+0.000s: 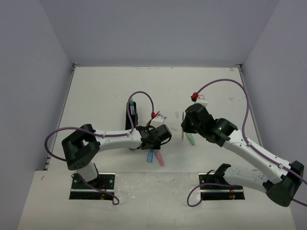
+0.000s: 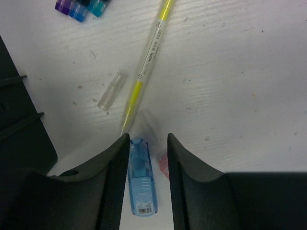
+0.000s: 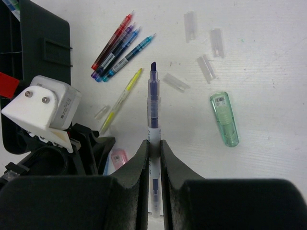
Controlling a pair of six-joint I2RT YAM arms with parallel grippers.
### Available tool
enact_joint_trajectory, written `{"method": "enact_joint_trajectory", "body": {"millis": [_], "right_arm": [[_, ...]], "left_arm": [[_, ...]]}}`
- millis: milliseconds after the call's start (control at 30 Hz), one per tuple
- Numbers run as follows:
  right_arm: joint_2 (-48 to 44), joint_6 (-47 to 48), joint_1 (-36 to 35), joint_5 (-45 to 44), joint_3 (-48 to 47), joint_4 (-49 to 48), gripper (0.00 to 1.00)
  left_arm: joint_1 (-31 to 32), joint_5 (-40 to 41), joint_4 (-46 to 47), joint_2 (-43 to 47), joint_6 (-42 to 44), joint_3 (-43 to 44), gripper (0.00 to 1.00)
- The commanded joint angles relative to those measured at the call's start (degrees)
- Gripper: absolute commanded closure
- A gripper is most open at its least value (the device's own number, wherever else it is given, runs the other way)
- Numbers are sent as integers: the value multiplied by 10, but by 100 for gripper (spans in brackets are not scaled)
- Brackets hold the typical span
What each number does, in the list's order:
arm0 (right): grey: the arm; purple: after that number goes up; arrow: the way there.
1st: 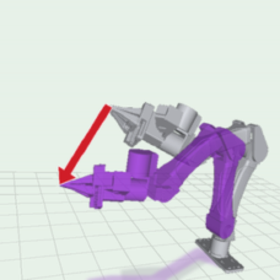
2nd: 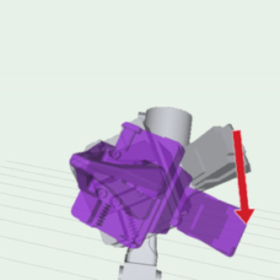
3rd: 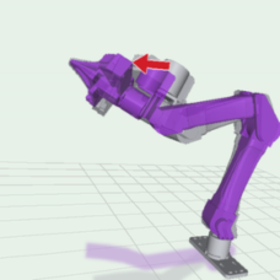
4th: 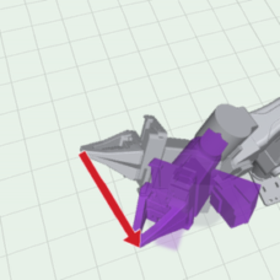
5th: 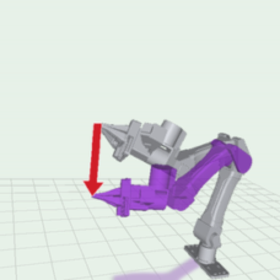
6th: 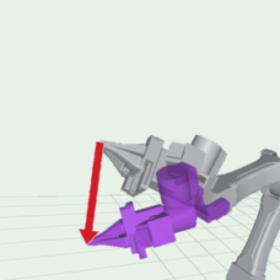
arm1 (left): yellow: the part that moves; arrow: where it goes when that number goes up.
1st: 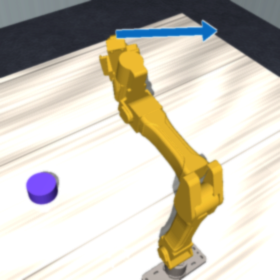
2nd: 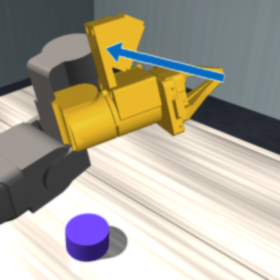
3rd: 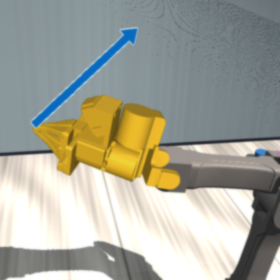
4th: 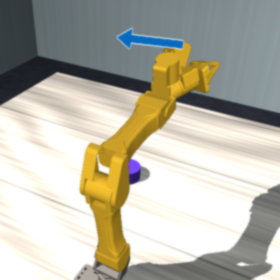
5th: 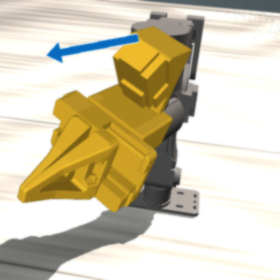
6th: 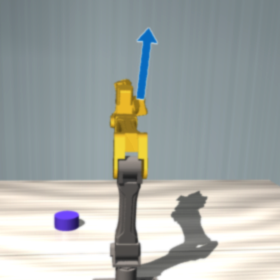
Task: Sort the stationery into containers
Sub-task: Close the pen cap on the pen.
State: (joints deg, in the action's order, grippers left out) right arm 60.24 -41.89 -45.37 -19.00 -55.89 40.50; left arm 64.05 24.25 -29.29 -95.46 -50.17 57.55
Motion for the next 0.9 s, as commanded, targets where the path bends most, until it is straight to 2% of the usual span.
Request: {"method": "enact_joint_trajectory", "body": {"millis": [0,400,633,800,867], "right_arm": [[7,6,1,-15,3,-1,100],[-7,13,2,-17,6,-1,100],[-21,10,2,-15,8,-2,100],[-47,23,4,9,27,-18,100],[-73,35,4,50,58,-68,100]], "left_arm": [[8,31,11,-20,-85,26,63],[12,36,1,-82,-104,49,72],[13,28,8,-91,-98,43,99],[15,30,25,-73,-75,51,100],[16,48,32,-22,-55,60,100]]}}
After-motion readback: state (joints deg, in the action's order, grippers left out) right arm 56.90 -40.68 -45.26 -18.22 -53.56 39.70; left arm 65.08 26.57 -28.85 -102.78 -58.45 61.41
